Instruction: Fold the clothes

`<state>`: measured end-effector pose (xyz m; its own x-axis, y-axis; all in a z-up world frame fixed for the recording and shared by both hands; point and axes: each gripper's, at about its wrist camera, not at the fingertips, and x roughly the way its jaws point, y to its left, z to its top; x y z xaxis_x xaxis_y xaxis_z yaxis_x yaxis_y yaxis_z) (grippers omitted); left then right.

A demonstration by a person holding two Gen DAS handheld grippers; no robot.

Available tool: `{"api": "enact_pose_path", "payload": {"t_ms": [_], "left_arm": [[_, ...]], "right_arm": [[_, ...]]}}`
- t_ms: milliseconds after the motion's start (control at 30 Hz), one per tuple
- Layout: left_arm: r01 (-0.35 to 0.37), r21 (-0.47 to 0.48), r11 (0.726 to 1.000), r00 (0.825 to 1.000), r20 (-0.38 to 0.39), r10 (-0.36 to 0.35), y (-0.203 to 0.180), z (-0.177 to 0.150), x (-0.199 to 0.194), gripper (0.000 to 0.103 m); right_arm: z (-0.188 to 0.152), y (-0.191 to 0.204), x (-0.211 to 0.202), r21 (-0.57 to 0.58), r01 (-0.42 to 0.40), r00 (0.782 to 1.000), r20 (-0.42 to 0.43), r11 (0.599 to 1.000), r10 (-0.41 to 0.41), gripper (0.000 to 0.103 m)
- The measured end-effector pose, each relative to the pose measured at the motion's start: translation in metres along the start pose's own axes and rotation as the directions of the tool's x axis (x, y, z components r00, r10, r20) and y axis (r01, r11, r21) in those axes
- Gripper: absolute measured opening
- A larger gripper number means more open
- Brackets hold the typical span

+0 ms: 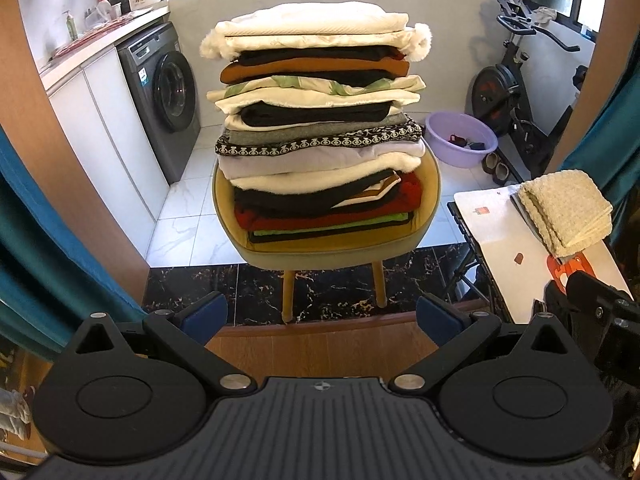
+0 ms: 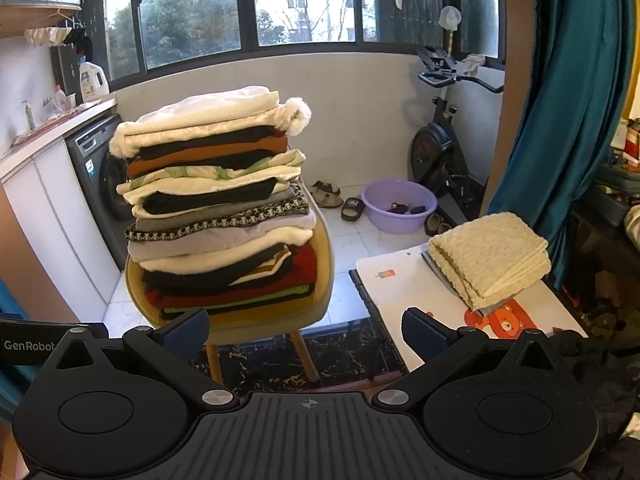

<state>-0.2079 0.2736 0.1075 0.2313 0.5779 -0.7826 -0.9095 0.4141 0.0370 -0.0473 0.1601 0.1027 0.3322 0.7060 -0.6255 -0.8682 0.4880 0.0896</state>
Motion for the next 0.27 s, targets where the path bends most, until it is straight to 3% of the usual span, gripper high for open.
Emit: {"api": "enact_pose_path", "payload": {"t_ms": [267], "left_arm": [[0.003, 0.011, 1.0, 1.0, 0.023, -0.003, -0.0031, 0.0019, 0.0006, 0.103]], "right_arm": [[0.0001, -0.0005, 0.0017, 0.003, 0.009, 1.0, 0.0, 1.0, -0.009, 0.102]]}}
